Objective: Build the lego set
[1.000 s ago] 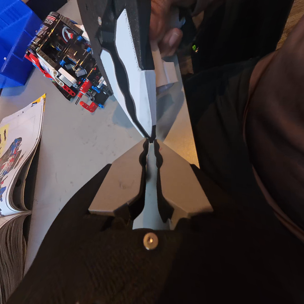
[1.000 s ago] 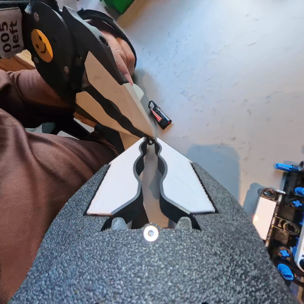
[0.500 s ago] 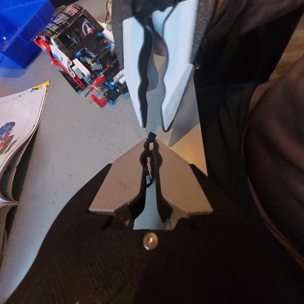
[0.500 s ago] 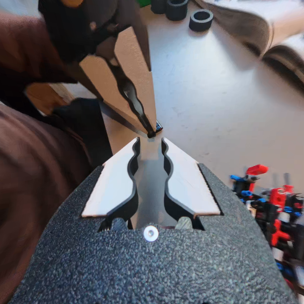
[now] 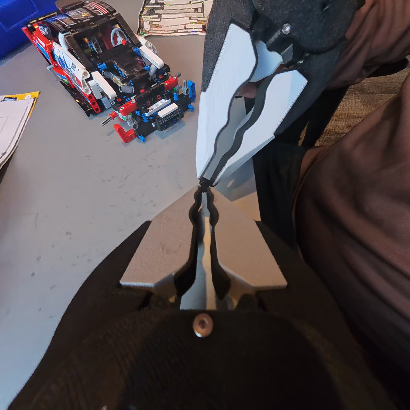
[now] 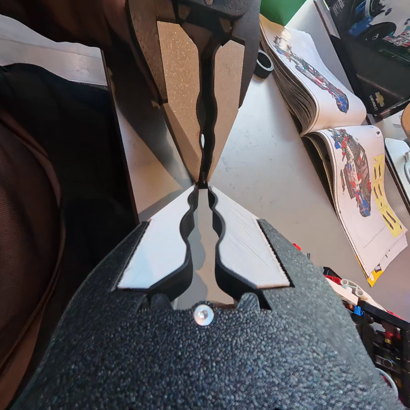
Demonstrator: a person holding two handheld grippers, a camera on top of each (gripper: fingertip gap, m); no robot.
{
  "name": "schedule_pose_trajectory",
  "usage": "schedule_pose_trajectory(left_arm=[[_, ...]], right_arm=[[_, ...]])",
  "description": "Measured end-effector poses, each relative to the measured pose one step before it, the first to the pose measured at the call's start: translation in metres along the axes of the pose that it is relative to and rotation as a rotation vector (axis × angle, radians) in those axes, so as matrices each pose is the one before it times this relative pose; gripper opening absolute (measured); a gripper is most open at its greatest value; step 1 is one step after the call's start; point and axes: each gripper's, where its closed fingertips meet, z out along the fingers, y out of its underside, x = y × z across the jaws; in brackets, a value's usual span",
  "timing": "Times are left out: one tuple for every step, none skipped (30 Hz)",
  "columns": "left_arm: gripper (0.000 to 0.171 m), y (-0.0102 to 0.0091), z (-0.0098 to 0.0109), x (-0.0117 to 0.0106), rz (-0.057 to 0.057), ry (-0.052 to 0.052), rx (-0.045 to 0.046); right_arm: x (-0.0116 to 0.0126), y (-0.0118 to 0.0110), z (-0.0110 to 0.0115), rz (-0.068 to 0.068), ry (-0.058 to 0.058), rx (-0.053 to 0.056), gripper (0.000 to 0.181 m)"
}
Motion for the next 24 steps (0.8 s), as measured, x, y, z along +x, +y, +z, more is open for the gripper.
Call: schedule_pose_trajectory(left_arm=[[0.001, 0.00015, 0.00021, -0.00009, -0.0011, -0.0003, -0.00179], [0.001, 0.00049, 0.00028, -0.00017, -0.0004, -0.001, -0.00332], [0.001, 0.00042, 0.00048, -0.00032, 0.0, -0.0025, -0.00407], [0.001, 0.00059, 0.00049, -0.0001, -0.0003, -0.0012, -0.0047], [0.001, 0.00033, 0.00028, 0.00027, 0.0012, 0.001, -0.00308], [0.001, 0.00022, 0.00007, -0.00009, 0.0009, -0.0011, -0.00168], [0.001, 0.00035, 0.00017, -0.00003, -0.0004, -0.0001, -0.00243], [0.001, 0.00007, 0.00017, -0.0001, -0.0013, 0.0003, -0.00058], [0.0, 0.0, 0.00002, 0.00004, -0.0021, 0.0018, -0.00002], [0.0, 0.00002, -0.00025, -0.00025, -0.0065, 0.0018, 0.00059], [0.0, 0.00036, -0.00037, 0.00026, -0.0136, 0.0058, -0.00096], [0.0, 0.00125, -0.00126, 0.00056, -0.0176, 0.0082, -0.00447], [0.003, 0.00164, -0.00295, -0.00002, -0.0176, 0.0056, -0.00295], [0.01, 0.00177, -0.00461, -0.00233, -0.0198, -0.0064, -0.00434], [0.014, 0.00303, -0.00477, -0.00573, -0.0234, -0.0225, -0.01547], [0.02, 0.00442, -0.00328, -0.00494, -0.0194, -0.0159, -0.02948], [0.026, 0.00451, -0.00122, -0.00407, -0.0138, -0.0143, -0.03355], [0.029, 0.00379, 0.00095, -0.00373, -0.008, -0.0171, -0.02859], [0.03, 0.00256, 0.00284, -0.0005, 0.0018, -0.0033, -0.02086], [0.03, 0.00221, 0.0041, 0.00151, 0.0086, 0.0042, -0.01698], [0.031, 0.00306, 0.00505, 0.00136, 0.0109, -0.0004, -0.02322], [0.03, 0.00161, 0.00444, 0.00147, 0.0164, -0.001, -0.01605], [0.018, -0.00109, 0.00083, 0.00272, 0.0223, 0.0077, 0.00301], [0.011, -0.00035, 0.00048, 0.00184, 0.0175, 0.0076, -0.00576]], right_arm=[[-0.00014, -0.0002, 0.00019, 0.0043, -0.0014, 0.0013, 0.009], [-0.00015, -0.00031, 0.00013, 0.0038, -0.0013, 0.0028, 0.009], [0.00007, -0.00103, -0.0002, 0.0006, 0.0009, 0.0059, 0.009], [-0.00017, -0.00095, -0.00044, -0.0015, -0.0008, 0.0045, 0.008], [-0.00042, -0.00019, 0.00003, 0.0003, -0.0028, 0.0001, 0.008], [-0.00028, 0.00041, 0.00039, 0.0039, -0.0025, -0.0015, 0.008], [-0.00007, 0.0003, 0.00026, 0.0044, -0.0013, -0.0001, 0.008], [0.00006, 0.0001, 0.00002, 0.0023, -0.0002, 0.0003, 0.008], [0.00005, -0.00003, -0.00001, 0.0026, -0.0004, 0.0007, 0.008], [0.00013, -0.00026, 0.00005, 0.0045, -0.0006, 0.0009, 0.008], [-0.00036, -0.00016, 0.00015, 0.007, -0.0045, 0.0002, 0.008], [-0.00048, 0.00068, 0.00025, 0.0099, -0.008, -0.0059, 0.008], [0.00025, 0.00238, 0.00035, 0.0074, -0.0045, -0.0142, 0.008], [0.00049, 0.0035, 0.0004, 0.005, -0.0056, -0.0173, 0.008], [-0.00006, 0.00376, 0.00049, 0.0088, -0.0119, -0.0167, 0.008], [0.00019, 0.00327, 0.00063, 0.0137, -0.0152, -0.0139, 0.008], [0.00109, 0.00269, 0.00091, 0.0162, -0.0134, -0.012, 0.008], [0.00087, 0.00228, 0.00125, 0.0187, -0.0164, -0.0129, 0.008], [0.00011, 0.00223, 0.00153, 0.0199, -0.0228, -0.0159, 0.008], [-0.00008, 0.00178, 0.00142, 0.0143, -0.0205, -0.0137, 0.008], [0.00019, 0.0015, 0.00137, 0.0064, -0.0142, -0.012, 0.008], [0.00025, 0.00185, 0.00128, 0.0028, -0.0116, -0.0153, 0.008], [-0.00006, 0.00199, 0.00108, 0.004, -0.0122, -0.016, 0.007], [-0.00053, 0.00045, 0.00055, 0.0114, -0.0165, -0.007, 0.007]])
